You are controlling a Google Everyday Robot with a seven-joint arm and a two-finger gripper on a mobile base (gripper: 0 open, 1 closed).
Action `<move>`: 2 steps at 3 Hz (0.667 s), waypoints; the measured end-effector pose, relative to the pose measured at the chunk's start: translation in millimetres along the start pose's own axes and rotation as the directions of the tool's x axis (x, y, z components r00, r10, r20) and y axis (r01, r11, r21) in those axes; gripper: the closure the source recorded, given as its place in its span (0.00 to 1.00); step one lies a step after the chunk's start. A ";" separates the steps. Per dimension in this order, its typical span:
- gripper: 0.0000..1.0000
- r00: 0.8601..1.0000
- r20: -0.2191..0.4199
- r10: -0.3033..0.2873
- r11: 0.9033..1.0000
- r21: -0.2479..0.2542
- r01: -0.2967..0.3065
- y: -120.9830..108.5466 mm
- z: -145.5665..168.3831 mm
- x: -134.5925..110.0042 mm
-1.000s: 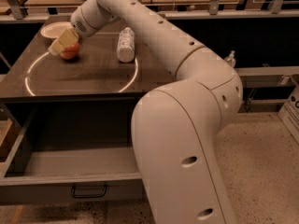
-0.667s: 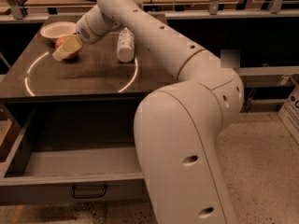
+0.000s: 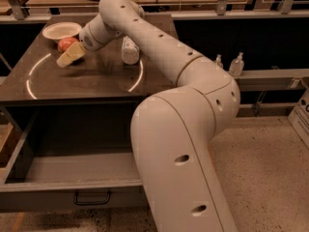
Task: Place apple into top drawer
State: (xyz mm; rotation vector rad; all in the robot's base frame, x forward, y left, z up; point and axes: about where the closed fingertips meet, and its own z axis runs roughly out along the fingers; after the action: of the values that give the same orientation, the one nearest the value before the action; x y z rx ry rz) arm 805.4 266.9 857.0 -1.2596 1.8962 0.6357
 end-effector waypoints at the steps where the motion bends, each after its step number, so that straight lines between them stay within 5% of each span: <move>1: 0.00 1.000 0.009 0.000 1.000 0.015 0.000 -9.2 7.0 -6.1; 2: 0.15 1.000 0.008 -0.018 1.000 0.025 0.018 -15.7 8.2 -12.3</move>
Offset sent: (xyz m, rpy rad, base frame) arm 0.0389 0.0023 0.0222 -0.0143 -0.0638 -0.0109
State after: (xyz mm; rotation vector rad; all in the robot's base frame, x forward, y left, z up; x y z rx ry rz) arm 825.3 273.5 862.2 -1.2551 1.8787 0.6053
